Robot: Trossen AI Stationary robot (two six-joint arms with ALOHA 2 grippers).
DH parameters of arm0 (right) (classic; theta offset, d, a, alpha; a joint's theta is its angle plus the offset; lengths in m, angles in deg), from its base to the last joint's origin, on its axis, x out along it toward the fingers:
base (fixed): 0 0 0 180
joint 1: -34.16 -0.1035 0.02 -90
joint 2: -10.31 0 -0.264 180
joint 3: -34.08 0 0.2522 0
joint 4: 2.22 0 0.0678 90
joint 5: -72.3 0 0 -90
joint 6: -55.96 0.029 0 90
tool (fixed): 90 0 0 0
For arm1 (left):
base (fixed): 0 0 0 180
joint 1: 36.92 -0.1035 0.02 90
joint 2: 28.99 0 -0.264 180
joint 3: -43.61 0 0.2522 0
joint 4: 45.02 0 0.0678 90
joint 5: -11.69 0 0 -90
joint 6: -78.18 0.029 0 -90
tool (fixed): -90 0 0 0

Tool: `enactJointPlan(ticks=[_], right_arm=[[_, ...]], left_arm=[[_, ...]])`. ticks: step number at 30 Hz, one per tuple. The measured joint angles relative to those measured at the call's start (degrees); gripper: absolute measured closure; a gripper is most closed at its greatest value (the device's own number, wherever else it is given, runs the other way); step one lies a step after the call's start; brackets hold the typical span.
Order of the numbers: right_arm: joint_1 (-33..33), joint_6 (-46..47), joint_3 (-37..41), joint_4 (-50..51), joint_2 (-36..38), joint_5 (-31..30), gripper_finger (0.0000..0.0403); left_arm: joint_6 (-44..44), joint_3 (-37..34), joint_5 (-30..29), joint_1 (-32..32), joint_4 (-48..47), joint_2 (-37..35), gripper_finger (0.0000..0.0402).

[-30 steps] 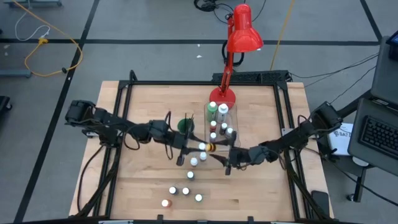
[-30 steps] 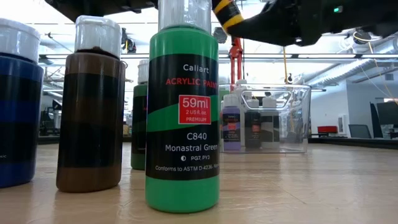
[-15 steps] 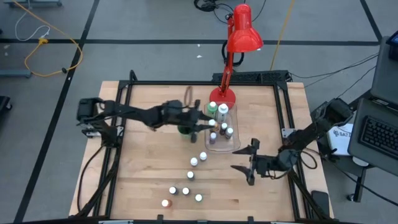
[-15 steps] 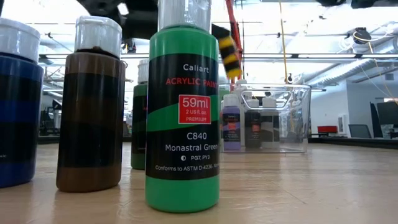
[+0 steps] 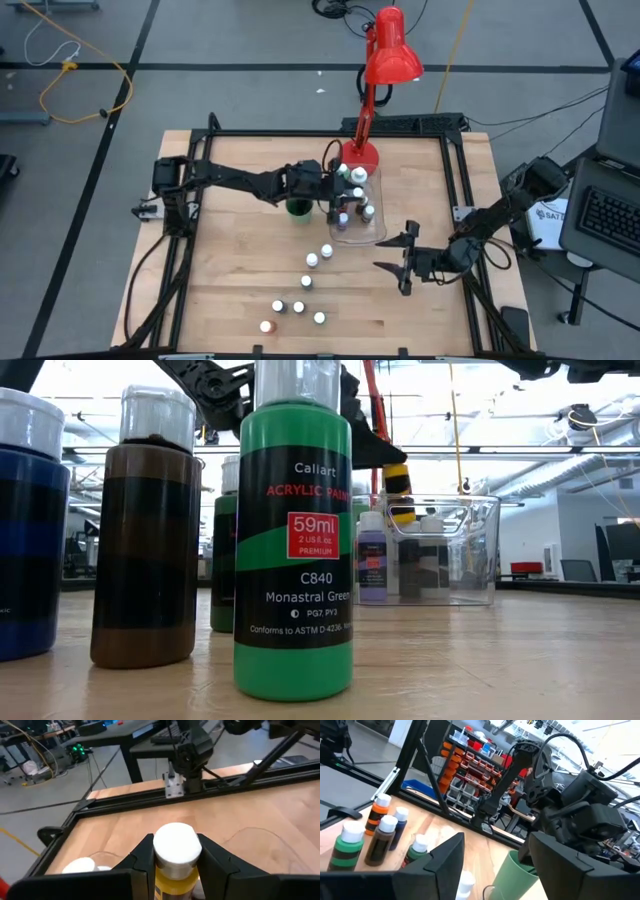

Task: Pick & Place Paint Supplies
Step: Put the yellow paint bottle into the transparent bin

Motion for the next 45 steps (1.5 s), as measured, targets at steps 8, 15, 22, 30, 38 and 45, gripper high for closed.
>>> enactJointPlan(ticks=[8,15,22,30,38,45], right_arm=[[0.02,0.07,0.00,-0.33,0.00,-0.02,0.0189],[0.02,0.00,-0.02,-0.03,0.00,0.00,0.0190],[0.09,0.08,-0.04,-0.35,0.00,0.03,0.0190],[0.10,0.09,-0.04,-0.35,0.00,0.03,0.0190],[0.15,0.11,-0.07,-0.37,0.02,0.11,0.0190],[0.15,0.13,-0.07,-0.28,0.02,0.15,0.0190]], left_arm=[[0.44,-0.15,1.39,0.31,-1.75,-1.43,0.0306],[0.89,-0.24,1.01,-0.15,-3.91,-3.30,0.0306],[0.97,-0.26,1.14,-0.69,-4.96,-1.64,0.0306],[1.81,-0.33,0.35,-0.89,-4.96,0.79,0.0306],[1.20,-0.39,0.28,-1.54,-4.06,3.57,0.0306],[0.62,-0.33,0.31,-1.72,-3.19,4.90,0.0291]])
